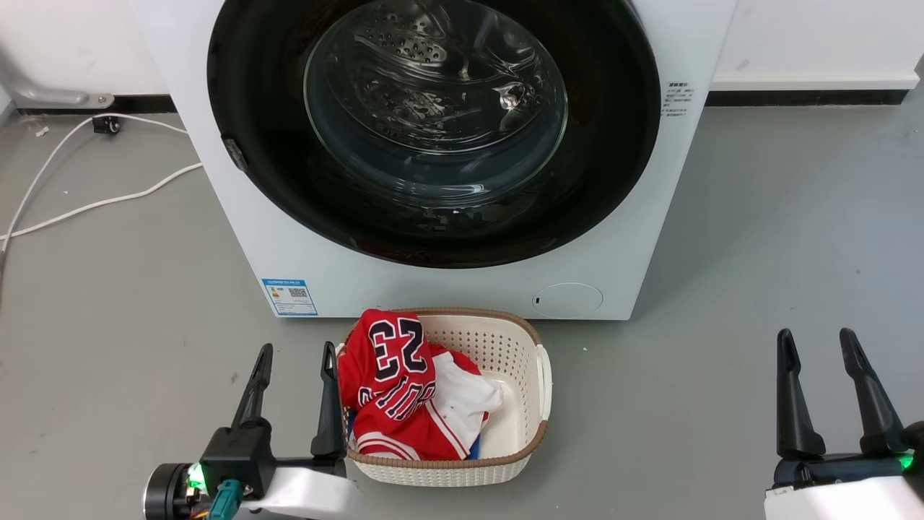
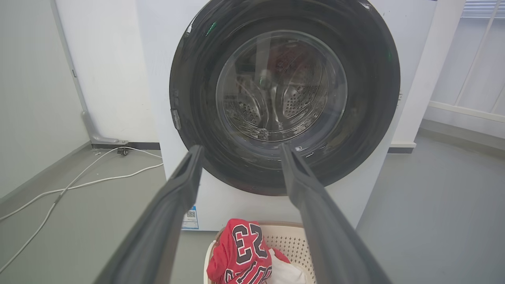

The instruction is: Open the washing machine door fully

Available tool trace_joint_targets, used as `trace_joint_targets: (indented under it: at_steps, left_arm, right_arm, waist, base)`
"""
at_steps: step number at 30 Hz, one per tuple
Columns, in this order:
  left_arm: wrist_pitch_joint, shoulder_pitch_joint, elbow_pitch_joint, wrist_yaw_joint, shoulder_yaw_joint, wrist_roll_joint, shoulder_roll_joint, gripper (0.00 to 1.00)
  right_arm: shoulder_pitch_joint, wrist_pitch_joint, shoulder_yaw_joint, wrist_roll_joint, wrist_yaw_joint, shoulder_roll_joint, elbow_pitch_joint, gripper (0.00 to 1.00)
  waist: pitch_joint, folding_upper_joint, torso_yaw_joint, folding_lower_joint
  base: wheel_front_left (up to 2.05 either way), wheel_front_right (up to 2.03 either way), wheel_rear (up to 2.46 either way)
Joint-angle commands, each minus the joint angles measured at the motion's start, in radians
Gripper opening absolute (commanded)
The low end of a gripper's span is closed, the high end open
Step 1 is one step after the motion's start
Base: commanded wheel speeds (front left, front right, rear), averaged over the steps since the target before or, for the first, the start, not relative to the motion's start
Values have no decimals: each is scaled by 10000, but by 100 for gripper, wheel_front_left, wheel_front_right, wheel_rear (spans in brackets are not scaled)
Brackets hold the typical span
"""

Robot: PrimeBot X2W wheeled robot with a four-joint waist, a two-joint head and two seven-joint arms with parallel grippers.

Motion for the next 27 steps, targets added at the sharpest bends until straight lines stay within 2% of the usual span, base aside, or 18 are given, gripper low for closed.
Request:
trace_joint_targets:
  at_steps: [1,12,27]
  left_arm:
    - [-91,83,27,-37,34,271,-41,100]
    - [-267,211,217,-305,247,781,-221,100]
    - [-250,223,463,-603,464,652,-357,100]
  right_arm:
    - [120,-98,35,-162,0,15,-83,100]
    - [240,-280,157,-469,-1,20,-114,100]
    - [273,-272,223,-57,-1,20,123,100]
  waist:
    - [7,-1,0,0]
    - [8,-1,38,0]
    - [-13,-1,56,0]
  base:
    - [0,0,0]
    - [0,0,0]
    - [0,0,0]
